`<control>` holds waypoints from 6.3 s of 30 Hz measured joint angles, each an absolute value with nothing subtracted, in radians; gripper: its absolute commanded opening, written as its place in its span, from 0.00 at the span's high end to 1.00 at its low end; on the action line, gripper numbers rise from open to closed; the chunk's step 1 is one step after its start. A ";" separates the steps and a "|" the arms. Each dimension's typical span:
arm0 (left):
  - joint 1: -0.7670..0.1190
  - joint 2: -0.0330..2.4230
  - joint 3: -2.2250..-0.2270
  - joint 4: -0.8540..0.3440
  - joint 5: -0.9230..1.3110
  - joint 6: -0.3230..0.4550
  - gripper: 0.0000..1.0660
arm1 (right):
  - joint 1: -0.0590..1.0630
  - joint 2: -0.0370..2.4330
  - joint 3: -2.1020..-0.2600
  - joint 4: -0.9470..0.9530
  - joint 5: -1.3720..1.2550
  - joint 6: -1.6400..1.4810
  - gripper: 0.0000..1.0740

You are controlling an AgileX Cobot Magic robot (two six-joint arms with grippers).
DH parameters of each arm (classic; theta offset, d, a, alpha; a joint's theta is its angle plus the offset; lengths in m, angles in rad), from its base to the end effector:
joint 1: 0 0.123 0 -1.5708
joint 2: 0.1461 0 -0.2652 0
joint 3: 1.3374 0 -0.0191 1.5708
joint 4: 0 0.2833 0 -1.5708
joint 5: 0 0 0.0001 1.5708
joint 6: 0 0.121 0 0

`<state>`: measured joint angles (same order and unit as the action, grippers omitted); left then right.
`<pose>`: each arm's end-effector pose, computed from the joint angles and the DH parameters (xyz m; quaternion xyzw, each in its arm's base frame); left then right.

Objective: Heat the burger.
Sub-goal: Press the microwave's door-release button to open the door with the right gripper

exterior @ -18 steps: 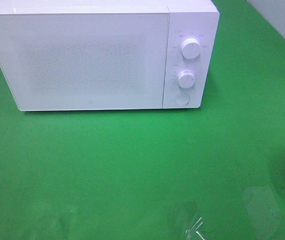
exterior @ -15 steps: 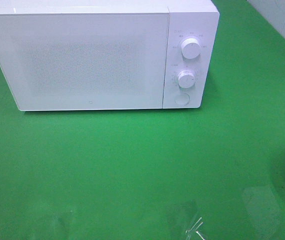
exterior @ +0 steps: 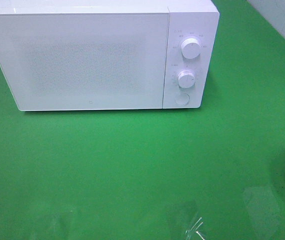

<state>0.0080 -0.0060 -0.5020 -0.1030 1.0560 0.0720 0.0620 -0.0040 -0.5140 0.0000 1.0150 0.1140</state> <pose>0.0694 -0.0103 0.2813 0.0292 0.8482 -0.0304 0.5279 0.0704 0.0044 0.2892 0.0217 0.8359 0.0482 0.5464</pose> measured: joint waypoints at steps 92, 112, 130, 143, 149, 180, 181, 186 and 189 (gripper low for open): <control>0.008 -0.006 -0.502 -0.103 1.056 0.072 0.10 | 0.214 1.178 -0.219 0.229 -0.768 -0.124 0.30; 0.008 -0.006 -0.502 -0.103 1.056 0.072 0.10 | 0.716 1.396 -0.212 0.837 -1.142 -0.411 0.30; 0.008 -0.006 -0.502 -0.103 1.056 0.072 0.10 | 0.852 1.570 -0.337 0.935 -1.159 -0.410 0.30; 0.008 -0.006 -0.502 -0.103 1.056 0.072 0.10 | 0.852 1.668 -0.369 0.884 -1.169 -0.270 0.30; 0.008 -0.006 -0.502 -0.103 1.056 0.072 0.10 | 0.852 1.711 -0.369 0.852 -1.189 -0.130 0.31; 0.008 -0.006 -0.502 -0.103 1.056 0.072 0.10 | 0.857 1.718 -0.369 0.830 -1.138 1.146 1.00; 0.008 -0.006 -0.502 -0.103 1.056 0.072 0.10 | 0.857 1.718 -0.369 0.830 -1.138 1.146 1.00; 0.008 -0.006 -0.502 -0.103 1.056 0.072 0.10 | 0.857 1.718 -0.369 0.830 -1.045 1.242 1.00; 0.008 -0.006 -0.502 -0.103 1.056 0.072 0.10 | 0.857 1.718 -0.369 0.830 -1.038 1.248 1.00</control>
